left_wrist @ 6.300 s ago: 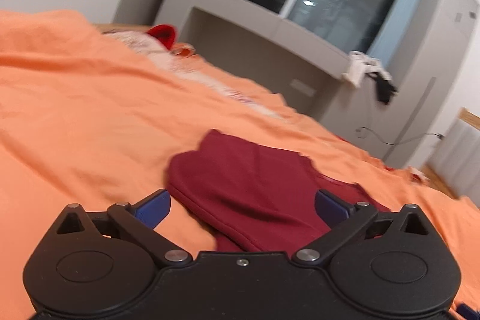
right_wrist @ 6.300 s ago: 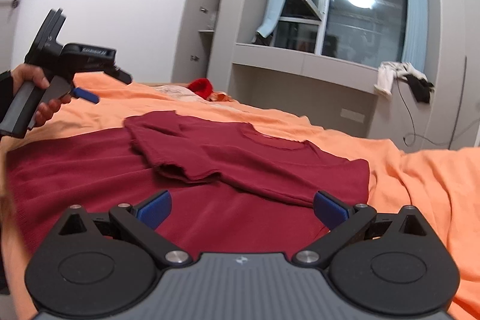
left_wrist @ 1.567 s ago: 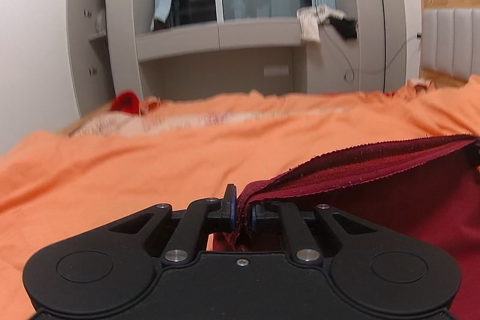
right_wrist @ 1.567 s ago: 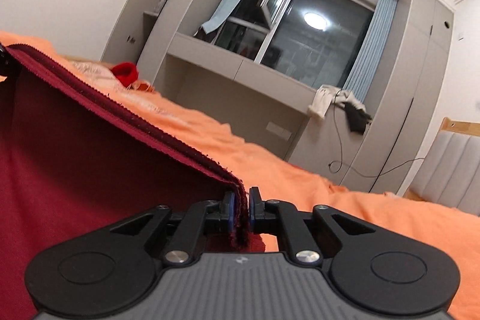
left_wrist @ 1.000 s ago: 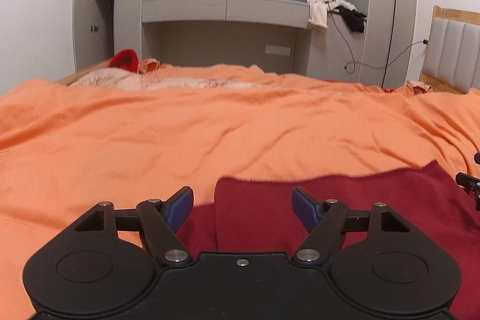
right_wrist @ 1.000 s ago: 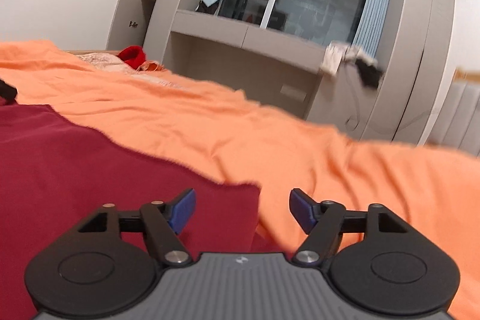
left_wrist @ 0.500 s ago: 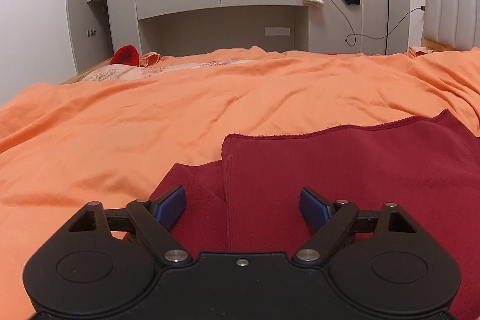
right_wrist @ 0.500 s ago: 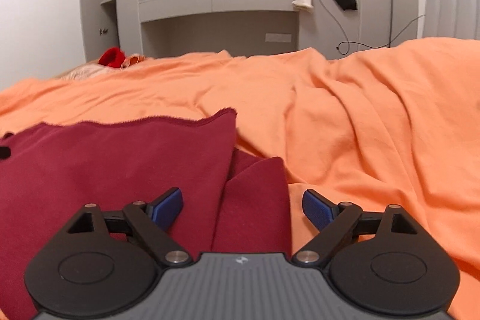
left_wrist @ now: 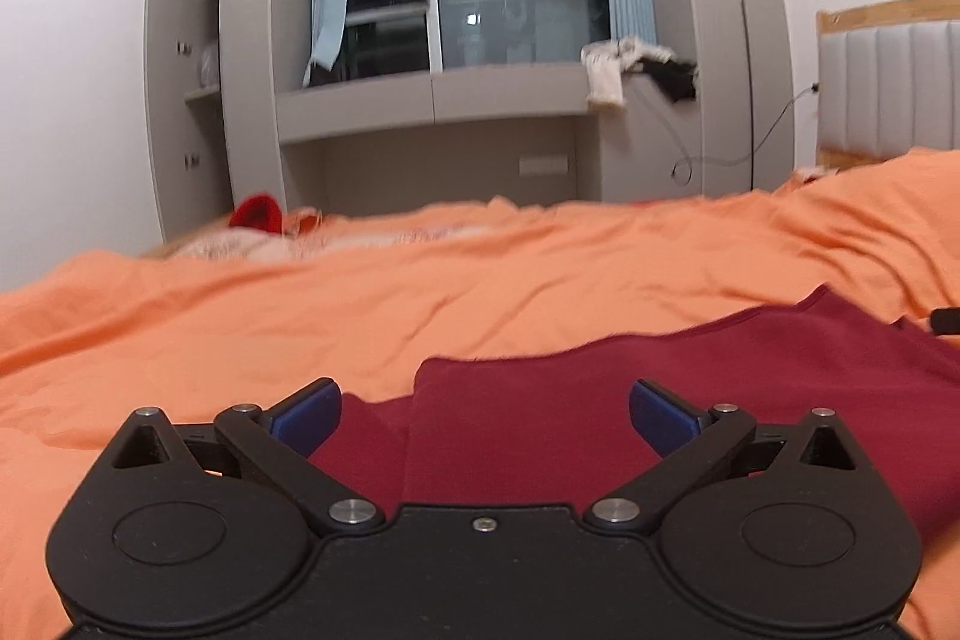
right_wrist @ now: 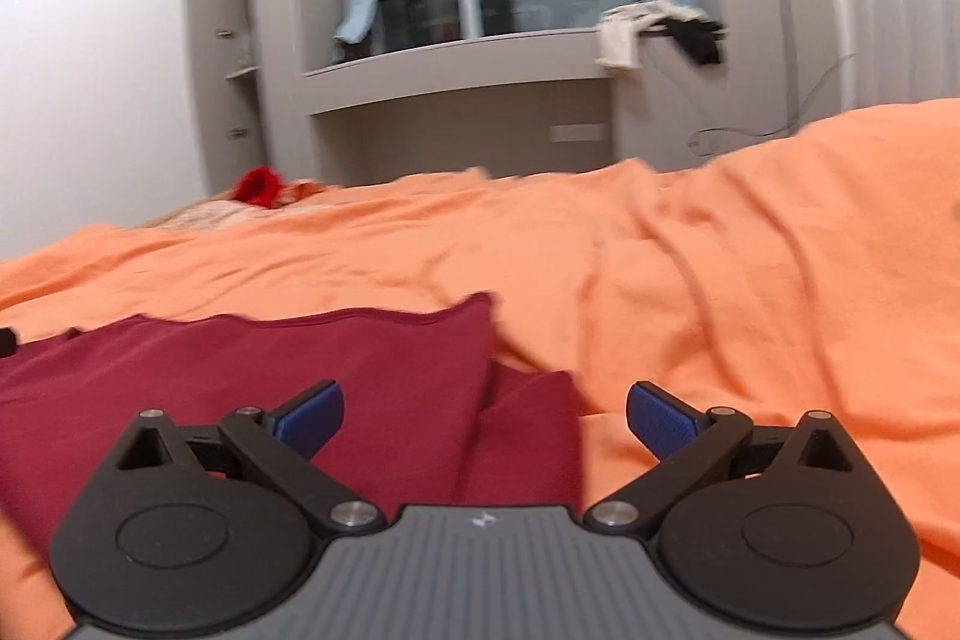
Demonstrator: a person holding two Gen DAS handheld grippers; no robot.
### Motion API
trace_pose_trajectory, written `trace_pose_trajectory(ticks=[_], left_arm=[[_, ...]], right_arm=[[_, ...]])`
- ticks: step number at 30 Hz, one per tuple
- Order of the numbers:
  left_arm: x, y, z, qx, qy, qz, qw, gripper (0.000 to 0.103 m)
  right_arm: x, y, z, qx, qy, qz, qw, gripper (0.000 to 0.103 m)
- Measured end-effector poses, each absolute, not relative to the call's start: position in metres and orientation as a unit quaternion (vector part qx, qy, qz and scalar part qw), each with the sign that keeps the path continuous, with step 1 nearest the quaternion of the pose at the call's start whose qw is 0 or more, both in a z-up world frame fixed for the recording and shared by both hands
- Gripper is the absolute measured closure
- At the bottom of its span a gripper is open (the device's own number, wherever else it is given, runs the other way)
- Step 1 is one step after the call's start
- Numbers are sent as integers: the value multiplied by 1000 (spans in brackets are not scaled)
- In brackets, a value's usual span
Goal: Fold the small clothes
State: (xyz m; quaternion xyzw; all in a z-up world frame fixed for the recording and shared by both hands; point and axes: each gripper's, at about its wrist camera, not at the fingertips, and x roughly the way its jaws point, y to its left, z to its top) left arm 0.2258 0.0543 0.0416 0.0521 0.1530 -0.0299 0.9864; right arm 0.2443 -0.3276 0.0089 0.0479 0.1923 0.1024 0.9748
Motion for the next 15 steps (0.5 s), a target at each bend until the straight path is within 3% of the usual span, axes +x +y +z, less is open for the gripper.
trace_pose_trajectory(ticks=[4, 7, 12, 15], left_arm=[[189, 52, 46, 10, 123, -51, 991, 1], [165, 55, 43, -39, 125, -80, 988, 1], [130, 57, 24, -77, 135, -92, 984, 1], [120, 59, 16, -83, 141, -89, 982, 1]], right_arm=[[240, -324, 10, 61, 208, 132, 967, 1], [240, -325, 8, 88, 220, 130, 963, 8], [241, -327, 6, 100, 227, 119, 961, 41], [242, -327, 3, 108, 241, 123, 957, 51]])
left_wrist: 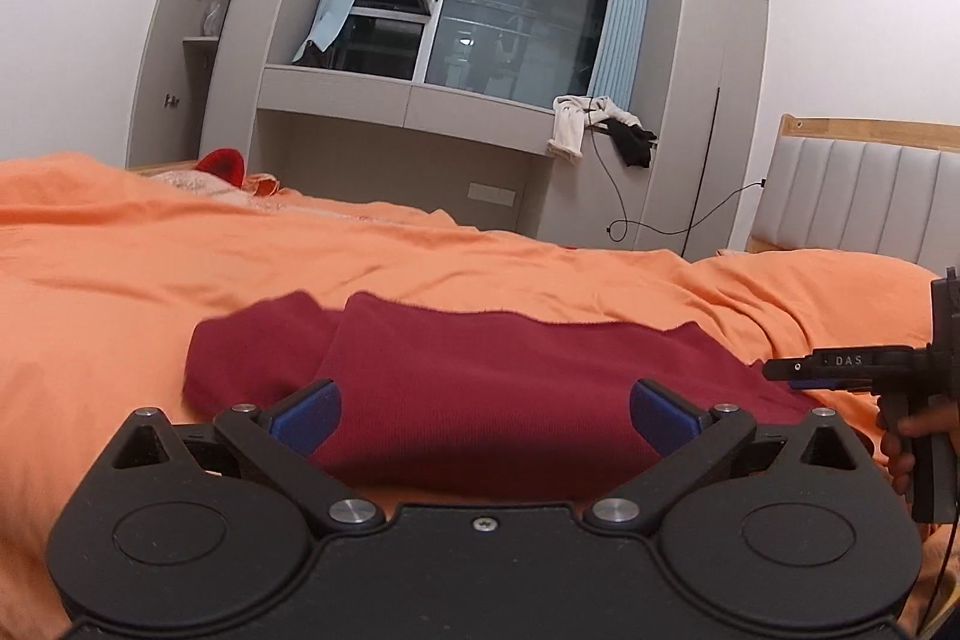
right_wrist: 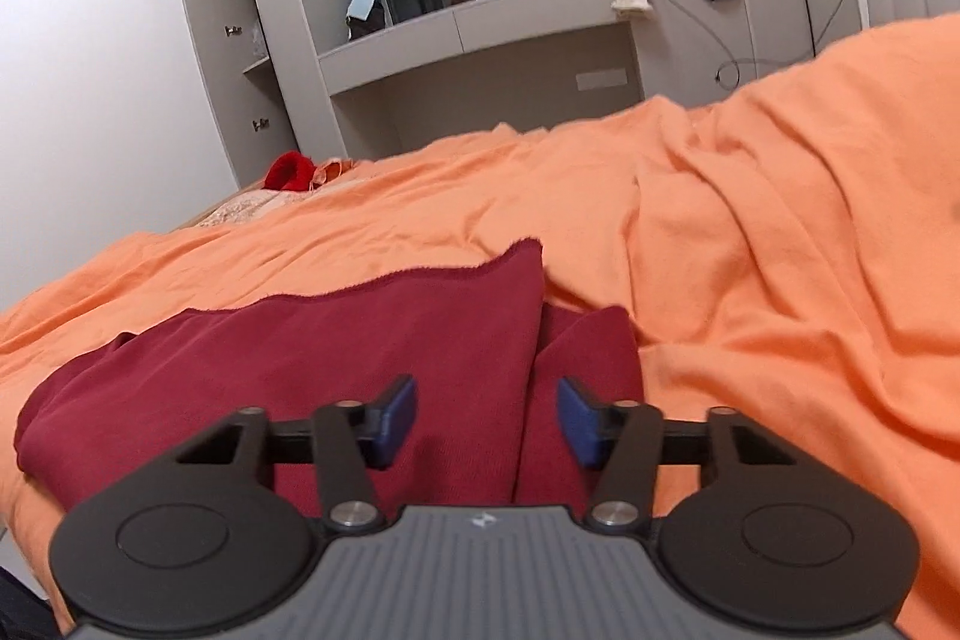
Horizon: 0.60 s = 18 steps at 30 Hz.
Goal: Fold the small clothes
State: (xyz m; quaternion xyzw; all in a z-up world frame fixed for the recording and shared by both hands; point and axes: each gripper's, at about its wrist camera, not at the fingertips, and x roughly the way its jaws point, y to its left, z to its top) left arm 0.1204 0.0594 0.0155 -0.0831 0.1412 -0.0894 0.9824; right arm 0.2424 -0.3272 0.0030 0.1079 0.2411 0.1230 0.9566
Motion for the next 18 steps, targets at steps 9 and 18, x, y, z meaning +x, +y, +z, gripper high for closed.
trace_pose_trajectory(ticks=[9, 18], left_arm=[[126, 75, 0, -151, 190, -85, 966, 1], [131, 86, -1, -185, 201, -73, 959, 1]], right_arm=[[232, -322, -3, 84, 252, 115, 957, 97], [202, -314, 4, 31, 250, 106, 962, 98]])
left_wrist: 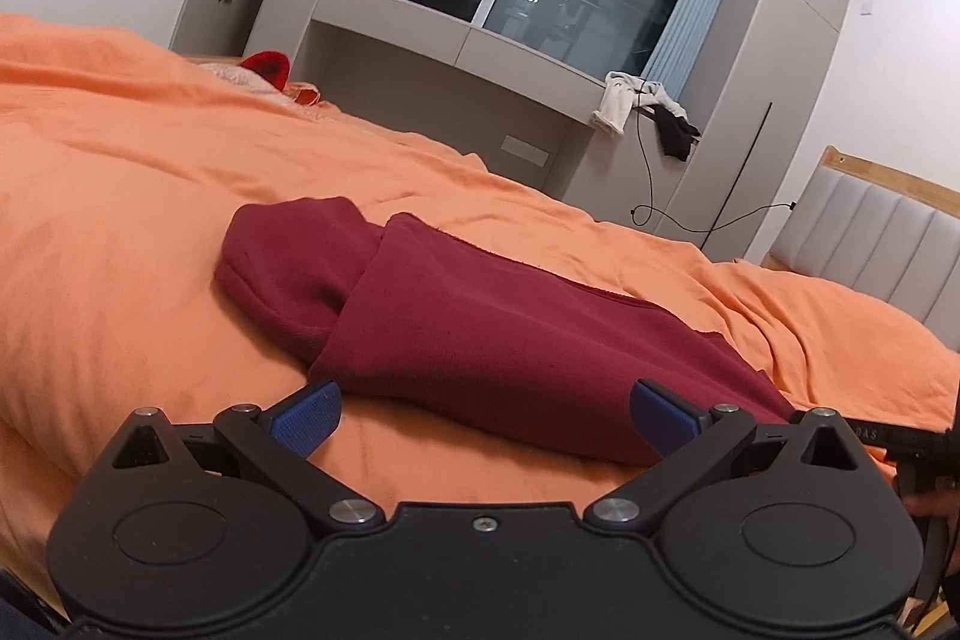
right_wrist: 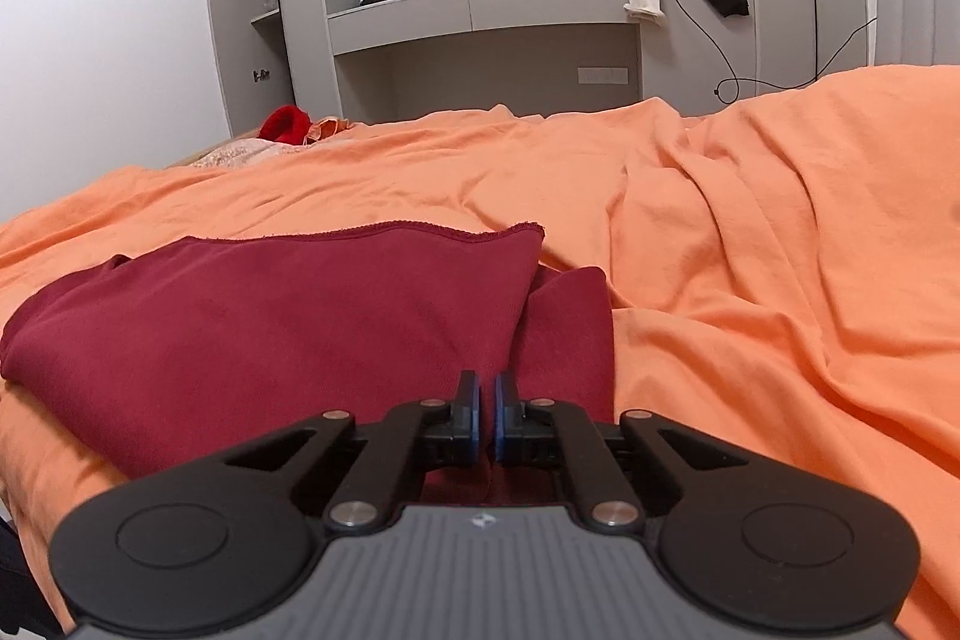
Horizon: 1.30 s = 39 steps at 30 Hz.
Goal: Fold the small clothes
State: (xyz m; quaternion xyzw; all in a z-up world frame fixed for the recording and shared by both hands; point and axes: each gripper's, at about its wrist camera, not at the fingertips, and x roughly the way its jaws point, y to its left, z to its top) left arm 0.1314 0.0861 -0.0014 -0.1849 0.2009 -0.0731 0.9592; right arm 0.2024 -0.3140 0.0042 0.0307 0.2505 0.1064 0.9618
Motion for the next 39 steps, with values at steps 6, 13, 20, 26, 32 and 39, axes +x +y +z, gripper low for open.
trace_pose_trajectory(ticks=[6, 13, 20, 26, 32, 39], left_arm=[[139, 87, -6, -202, 219, -78, 951, 1], [143, 84, -13, -213, 230, -81, 946, 1], [146, 85, -16, -225, 236, -83, 942, 1], [150, 91, -19, -265, 239, -83, 930, 1], [152, 90, -21, -284, 238, -77, 925, 1], [153, 87, -22, -281, 239, -79, 926, 1]], right_arm=[[208, -314, 8, 20, 253, 89, 963, 76], [207, -289, 24, -22, 211, 79, 974, 27], [198, -238, 26, -52, 171, 137, 974, 4], [189, -192, 15, -92, 147, 165, 971, 1], [185, -160, 12, -128, 110, 172, 970, 0], [192, -142, -19, -111, 174, 167, 964, 1]])
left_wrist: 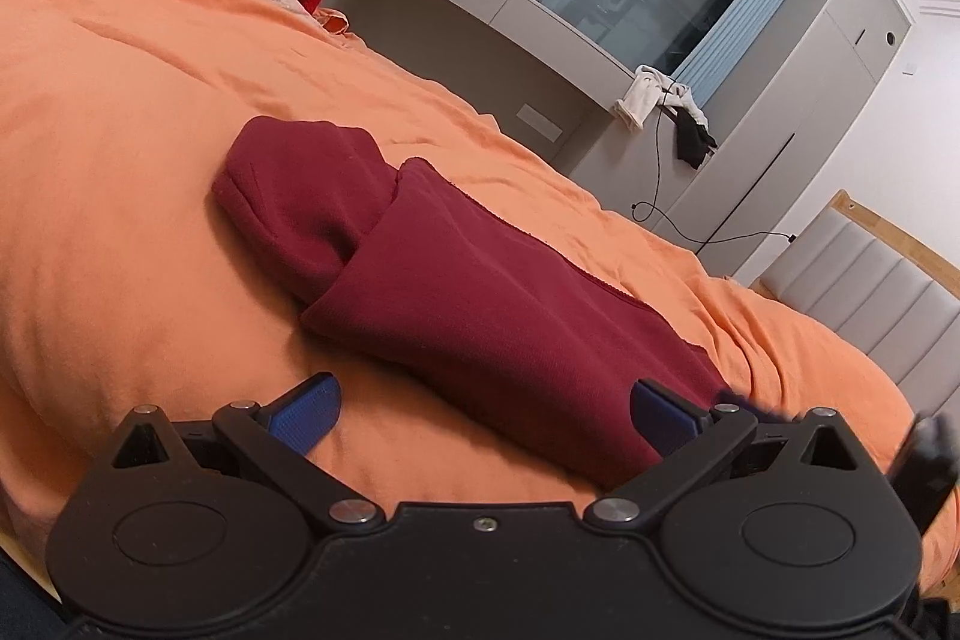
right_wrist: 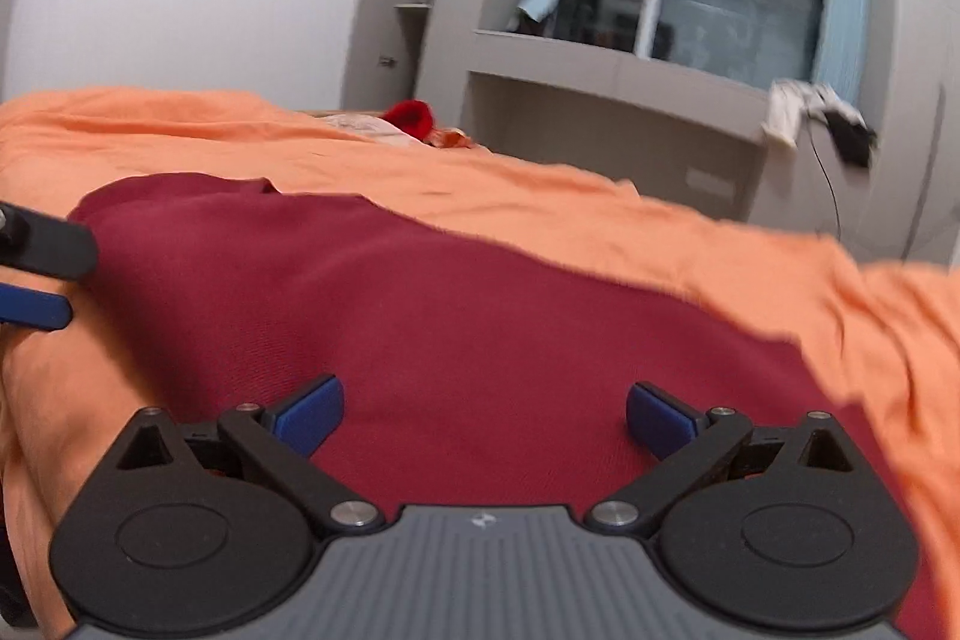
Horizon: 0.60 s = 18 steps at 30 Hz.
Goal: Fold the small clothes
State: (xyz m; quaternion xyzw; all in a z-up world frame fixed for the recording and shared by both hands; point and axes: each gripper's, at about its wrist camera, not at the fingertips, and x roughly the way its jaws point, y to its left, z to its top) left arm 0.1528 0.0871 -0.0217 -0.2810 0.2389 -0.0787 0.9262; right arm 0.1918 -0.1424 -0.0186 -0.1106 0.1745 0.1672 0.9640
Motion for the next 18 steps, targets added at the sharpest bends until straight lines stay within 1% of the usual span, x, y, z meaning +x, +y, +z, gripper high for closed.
trace_pose_trajectory(ticks=[9, 18], left_arm=[[160, 89, -27, -296, 240, -92, 920, 1], [232, 85, -14, -293, 282, -65, 911, 1]], right_arm=[[193, -148, -23, -95, 164, 162, 968, 0], [189, -149, -27, -98, 150, 154, 972, 0]])
